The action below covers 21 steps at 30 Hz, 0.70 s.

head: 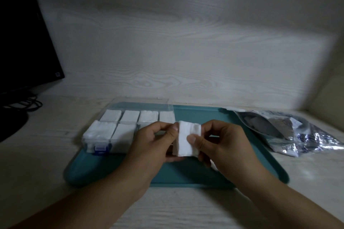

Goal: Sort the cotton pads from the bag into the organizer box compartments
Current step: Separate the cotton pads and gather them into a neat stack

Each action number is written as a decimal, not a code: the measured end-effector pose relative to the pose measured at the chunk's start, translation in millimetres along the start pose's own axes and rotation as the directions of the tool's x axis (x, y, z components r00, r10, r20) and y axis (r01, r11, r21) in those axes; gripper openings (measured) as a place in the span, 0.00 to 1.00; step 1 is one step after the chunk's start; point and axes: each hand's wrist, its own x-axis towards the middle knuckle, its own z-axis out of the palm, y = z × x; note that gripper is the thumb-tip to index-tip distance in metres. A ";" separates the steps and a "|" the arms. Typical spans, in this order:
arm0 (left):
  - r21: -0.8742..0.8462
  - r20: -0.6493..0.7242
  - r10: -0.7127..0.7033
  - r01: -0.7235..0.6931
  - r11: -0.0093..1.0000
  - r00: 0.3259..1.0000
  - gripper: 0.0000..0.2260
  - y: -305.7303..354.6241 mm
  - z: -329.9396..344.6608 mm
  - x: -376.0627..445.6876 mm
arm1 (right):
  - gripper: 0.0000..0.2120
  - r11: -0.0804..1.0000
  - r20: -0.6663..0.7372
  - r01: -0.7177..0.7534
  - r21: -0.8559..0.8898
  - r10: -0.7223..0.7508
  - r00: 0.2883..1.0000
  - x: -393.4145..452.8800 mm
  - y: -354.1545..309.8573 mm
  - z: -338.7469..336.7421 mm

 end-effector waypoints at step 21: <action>0.088 0.022 0.044 -0.046 0.995 0.999 0.10 3.5 2.7 -5.9 | 0.02 0.995 -0.045 -0.094 0.031 0.095 0.994 2.5 0.4 -1.1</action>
